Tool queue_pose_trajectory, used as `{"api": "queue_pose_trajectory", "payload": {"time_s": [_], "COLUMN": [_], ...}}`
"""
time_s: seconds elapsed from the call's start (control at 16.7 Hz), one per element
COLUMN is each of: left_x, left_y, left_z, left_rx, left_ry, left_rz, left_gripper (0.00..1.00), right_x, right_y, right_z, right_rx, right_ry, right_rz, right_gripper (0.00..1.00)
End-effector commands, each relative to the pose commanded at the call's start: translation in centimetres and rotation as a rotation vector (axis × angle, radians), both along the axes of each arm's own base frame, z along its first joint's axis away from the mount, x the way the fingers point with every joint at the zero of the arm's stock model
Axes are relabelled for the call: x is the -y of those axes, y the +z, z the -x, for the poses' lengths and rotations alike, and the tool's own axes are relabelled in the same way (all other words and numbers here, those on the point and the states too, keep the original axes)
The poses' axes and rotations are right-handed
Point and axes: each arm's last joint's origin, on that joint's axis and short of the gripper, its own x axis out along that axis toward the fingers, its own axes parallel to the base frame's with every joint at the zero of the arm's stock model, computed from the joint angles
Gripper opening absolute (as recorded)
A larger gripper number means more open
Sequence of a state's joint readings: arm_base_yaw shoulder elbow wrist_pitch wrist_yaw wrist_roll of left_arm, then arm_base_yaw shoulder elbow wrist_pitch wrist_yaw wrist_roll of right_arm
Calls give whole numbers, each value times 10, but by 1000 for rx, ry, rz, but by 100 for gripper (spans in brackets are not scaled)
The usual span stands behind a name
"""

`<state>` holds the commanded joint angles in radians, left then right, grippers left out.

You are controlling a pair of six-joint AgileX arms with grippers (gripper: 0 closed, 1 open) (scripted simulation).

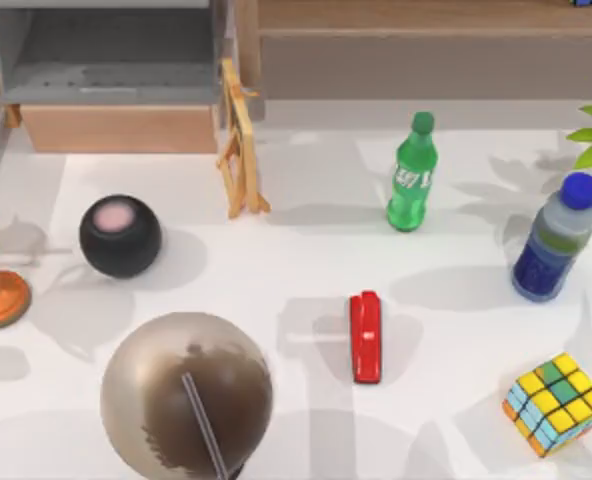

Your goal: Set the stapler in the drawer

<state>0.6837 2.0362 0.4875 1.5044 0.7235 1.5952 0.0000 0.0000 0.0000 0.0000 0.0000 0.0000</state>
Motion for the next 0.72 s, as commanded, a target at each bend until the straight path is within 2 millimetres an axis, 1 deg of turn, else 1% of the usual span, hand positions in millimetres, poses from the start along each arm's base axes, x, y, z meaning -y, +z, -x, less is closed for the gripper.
{"api": "queue_pose_trajectory", "payload": {"time_s": [0.06, 0.12, 0.6, 0.72], "left_x": [0, 0, 0, 0], "left_y": [0, 0, 0, 0], "left_z": [0, 0, -1, 5], "left_rx": [0, 0, 1, 1], "left_ry": [0, 0, -1, -1], "left_rz": [0, 0, -1, -1], "left_gripper": [98, 100, 100, 100], "right_x": [0, 0, 0, 0], "right_y": [0, 0, 0, 0], "right_z": [0, 0, 0, 0], "right_rx": [0, 0, 0, 0], "right_ry": [0, 0, 0, 0], "right_rz": [0, 0, 0, 0], "right_gripper": [100, 100, 100, 100]}}
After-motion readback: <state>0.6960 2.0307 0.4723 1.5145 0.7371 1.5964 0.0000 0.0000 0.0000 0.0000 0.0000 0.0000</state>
